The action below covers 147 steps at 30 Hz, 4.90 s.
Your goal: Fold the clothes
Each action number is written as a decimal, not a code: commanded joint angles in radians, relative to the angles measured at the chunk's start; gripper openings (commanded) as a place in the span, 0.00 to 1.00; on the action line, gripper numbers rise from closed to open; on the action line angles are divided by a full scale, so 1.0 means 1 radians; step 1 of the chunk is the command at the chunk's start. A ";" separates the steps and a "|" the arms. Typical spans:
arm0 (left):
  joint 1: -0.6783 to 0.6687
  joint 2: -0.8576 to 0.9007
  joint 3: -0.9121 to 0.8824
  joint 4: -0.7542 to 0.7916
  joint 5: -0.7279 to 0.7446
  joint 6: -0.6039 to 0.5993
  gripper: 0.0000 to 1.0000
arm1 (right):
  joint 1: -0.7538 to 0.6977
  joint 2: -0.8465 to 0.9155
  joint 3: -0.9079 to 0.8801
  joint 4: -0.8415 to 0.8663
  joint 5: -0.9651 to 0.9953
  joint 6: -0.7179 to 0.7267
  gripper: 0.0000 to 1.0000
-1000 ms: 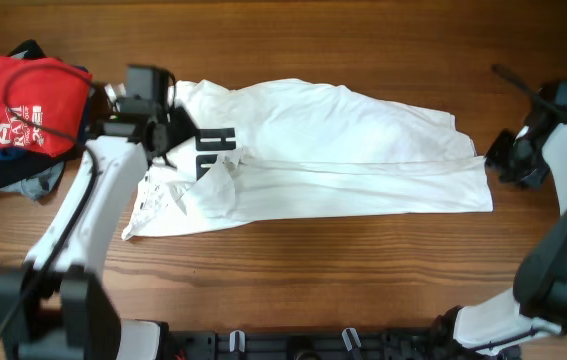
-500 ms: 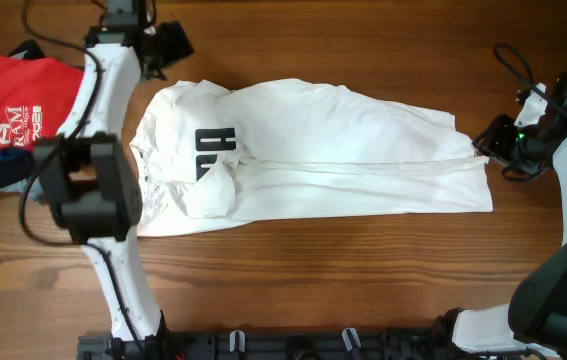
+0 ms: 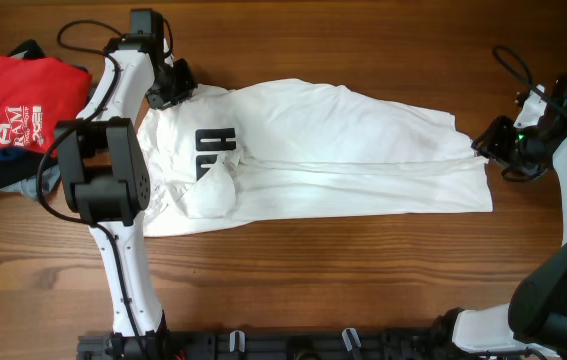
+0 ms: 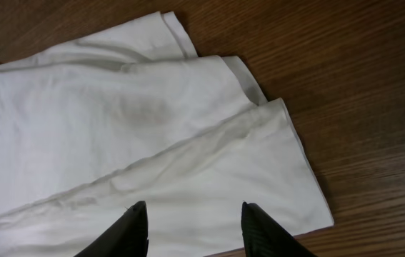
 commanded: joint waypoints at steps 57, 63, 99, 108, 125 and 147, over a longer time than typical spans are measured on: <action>-0.092 -0.182 -0.004 -0.267 -0.117 -0.143 0.04 | 0.033 0.000 0.042 0.054 -0.018 -0.085 0.41; -0.108 -0.182 -0.004 -0.559 -0.117 -0.142 0.04 | 0.172 0.131 0.305 -0.009 -0.043 -0.095 0.51; -0.135 -0.182 -0.136 -0.457 -0.135 -0.143 0.04 | 0.335 0.584 0.305 0.081 -0.135 -0.228 0.08; -0.135 -0.182 -0.136 -0.457 -0.135 -0.142 0.04 | 0.318 0.460 0.353 0.166 0.281 0.082 0.06; -0.135 -0.182 -0.136 -0.442 -0.135 -0.142 0.04 | 0.317 0.381 0.375 -0.095 0.405 -0.086 0.43; -0.135 -0.182 -0.136 -0.426 -0.135 -0.138 0.04 | 0.288 0.515 0.375 0.061 0.243 0.158 0.04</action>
